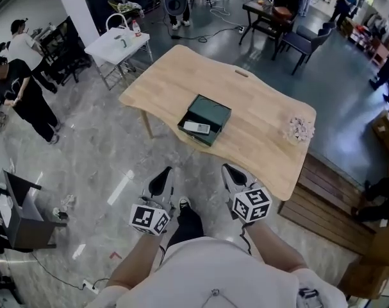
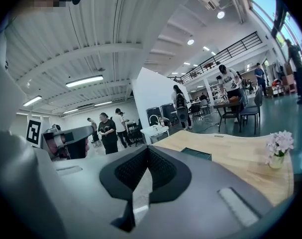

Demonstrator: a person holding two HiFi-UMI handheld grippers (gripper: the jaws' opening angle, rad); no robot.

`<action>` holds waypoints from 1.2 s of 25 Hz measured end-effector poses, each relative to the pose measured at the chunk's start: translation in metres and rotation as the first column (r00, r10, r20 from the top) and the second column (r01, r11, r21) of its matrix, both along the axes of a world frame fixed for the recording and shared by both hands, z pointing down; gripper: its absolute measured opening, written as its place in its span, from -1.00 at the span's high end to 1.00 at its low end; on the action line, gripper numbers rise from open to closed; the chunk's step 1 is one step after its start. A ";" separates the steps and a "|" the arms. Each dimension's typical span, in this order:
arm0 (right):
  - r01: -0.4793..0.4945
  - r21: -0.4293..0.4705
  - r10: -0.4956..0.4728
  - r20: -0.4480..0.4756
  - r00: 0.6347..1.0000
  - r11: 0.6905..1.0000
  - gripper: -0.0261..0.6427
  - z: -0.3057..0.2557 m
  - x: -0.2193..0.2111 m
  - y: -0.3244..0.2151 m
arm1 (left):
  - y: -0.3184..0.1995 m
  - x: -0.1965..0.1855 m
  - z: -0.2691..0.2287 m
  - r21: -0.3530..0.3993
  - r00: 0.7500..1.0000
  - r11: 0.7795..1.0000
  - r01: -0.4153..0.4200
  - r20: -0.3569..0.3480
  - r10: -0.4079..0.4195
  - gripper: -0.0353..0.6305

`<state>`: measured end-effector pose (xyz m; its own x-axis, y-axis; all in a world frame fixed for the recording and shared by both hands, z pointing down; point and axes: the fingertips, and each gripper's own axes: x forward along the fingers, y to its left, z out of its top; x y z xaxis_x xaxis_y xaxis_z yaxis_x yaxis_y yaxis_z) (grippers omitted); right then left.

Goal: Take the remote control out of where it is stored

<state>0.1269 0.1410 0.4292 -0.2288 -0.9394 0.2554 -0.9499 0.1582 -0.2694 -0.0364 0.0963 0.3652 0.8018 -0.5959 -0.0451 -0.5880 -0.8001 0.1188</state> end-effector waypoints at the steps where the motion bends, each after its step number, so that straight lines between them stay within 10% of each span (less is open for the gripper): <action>1: -0.005 0.000 0.005 -0.001 1.000 1.000 0.84 -0.001 0.000 -0.013 | -0.014 0.000 0.000 -0.002 1.000 1.000 -0.007 0.001 0.007 0.89; 30: -0.058 -0.009 0.058 -0.034 0.998 0.998 0.84 -0.017 0.024 -0.271 | -0.280 0.044 -0.013 -0.012 0.994 0.995 -0.100 -0.032 0.100 0.89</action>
<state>0.1505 -0.1303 0.4124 -0.1653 -0.9481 0.2717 -0.9659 0.1000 -0.2387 0.0078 -0.1839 0.3517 0.8559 -0.5133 -0.0634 -0.5008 -0.8531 0.1468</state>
